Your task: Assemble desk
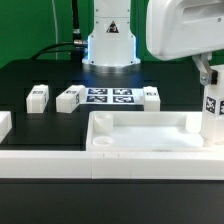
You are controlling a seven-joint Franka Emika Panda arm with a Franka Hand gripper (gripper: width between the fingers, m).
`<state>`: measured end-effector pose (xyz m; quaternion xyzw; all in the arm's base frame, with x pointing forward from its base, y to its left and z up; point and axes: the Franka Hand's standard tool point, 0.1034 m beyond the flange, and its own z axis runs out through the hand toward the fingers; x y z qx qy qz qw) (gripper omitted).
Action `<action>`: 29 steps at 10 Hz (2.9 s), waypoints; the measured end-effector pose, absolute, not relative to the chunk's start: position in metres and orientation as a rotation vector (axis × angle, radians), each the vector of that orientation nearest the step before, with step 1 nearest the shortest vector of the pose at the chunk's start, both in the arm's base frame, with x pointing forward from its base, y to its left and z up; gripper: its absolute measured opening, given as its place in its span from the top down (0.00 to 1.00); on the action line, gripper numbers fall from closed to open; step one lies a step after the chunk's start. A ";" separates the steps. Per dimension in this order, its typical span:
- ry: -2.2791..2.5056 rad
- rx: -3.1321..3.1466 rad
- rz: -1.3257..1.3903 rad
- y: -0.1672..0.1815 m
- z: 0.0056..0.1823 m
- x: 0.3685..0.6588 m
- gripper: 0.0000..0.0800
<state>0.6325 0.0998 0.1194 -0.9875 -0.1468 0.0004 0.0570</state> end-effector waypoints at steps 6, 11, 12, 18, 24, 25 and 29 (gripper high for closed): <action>0.477 -2.981 0.024 0.100 0.118 0.632 0.63; 1.050 -2.843 0.065 0.106 0.118 0.628 0.63; 1.175 -2.792 0.088 0.108 0.117 0.627 0.63; 0.800 -2.916 0.075 0.111 0.120 0.628 0.21; -0.041 -3.041 0.004 0.107 0.116 0.629 0.19; -0.245 -3.044 -0.038 0.105 0.116 0.632 0.19; -0.893 -2.942 -0.085 0.103 0.116 0.635 0.19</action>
Offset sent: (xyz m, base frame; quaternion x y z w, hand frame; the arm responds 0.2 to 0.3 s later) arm -0.0161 0.0067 -0.0080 0.0009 -0.0148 0.2984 0.9543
